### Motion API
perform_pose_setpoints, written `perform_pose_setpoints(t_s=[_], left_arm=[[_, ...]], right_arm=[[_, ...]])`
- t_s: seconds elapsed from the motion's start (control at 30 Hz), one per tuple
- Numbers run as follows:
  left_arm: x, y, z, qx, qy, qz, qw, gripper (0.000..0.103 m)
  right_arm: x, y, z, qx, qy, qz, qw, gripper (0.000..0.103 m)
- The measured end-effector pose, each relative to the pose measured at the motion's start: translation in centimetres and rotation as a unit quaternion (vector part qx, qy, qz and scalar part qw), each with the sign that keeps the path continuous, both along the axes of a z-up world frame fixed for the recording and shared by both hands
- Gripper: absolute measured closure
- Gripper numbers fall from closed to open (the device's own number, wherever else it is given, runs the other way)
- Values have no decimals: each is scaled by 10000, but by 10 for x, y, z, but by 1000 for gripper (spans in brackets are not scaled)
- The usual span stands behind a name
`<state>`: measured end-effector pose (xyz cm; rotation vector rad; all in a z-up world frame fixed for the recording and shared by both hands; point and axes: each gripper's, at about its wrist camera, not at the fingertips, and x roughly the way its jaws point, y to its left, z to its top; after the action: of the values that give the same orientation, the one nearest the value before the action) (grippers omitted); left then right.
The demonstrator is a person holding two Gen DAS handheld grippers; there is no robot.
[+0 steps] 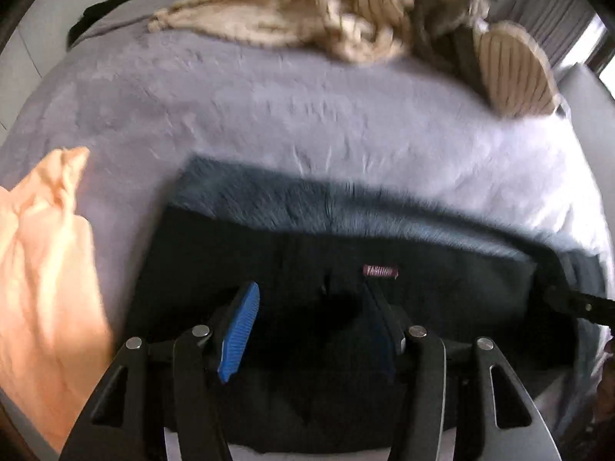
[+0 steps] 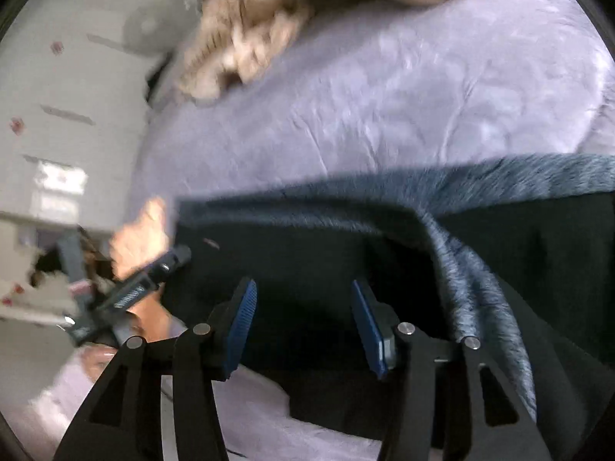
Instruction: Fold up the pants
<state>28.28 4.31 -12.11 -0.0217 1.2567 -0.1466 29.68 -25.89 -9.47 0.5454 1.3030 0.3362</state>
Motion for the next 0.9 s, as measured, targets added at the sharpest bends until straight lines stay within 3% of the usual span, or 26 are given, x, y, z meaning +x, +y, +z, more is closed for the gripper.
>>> perform_pose_setpoints(t_s=[0.07,0.1,0.17,0.27,0.3,0.4,0.5,0.67,0.8,0.9], left_arm=[[3,-6,-8,131,-44,22,9999,45],[4,-10,-6,234,-41,-35,9997,45],[2,-18,3,380,-20,-275,9989,45],[-8,-31,18,384,-24,-646,9972,45],[-17,-44,25,320,-21,-832,9960,45],[-42,-86,39,-63,63,-1338,9910,45],[-75,-156,44,-658,338,-2049,9760,45],[-133,-259,28,-1487,1147,-2591,9474,45],[-175,-305,9,-1513,1557,-2449,9449,45],[-198,-330,2,-1466,1628,-2301,9482,45]], right_arm=[[14,-1,-25,-414,196,-82,9989,51],[19,-5,-30,-447,256,-187,9985,59],[16,-23,-20,-220,214,-597,9977,61],[-16,-58,24,-215,-289,-827,9959,43],[-28,-68,34,-210,-372,-907,9950,36],[-95,-124,57,-191,-355,-1577,9867,34],[-167,-176,61,-79,-151,-2292,9732,34],[-309,-240,32,269,477,-3104,9490,34],[-380,-255,-16,638,1036,-3177,9403,34],[-404,-258,-52,1148,1183,-3006,9394,34]])
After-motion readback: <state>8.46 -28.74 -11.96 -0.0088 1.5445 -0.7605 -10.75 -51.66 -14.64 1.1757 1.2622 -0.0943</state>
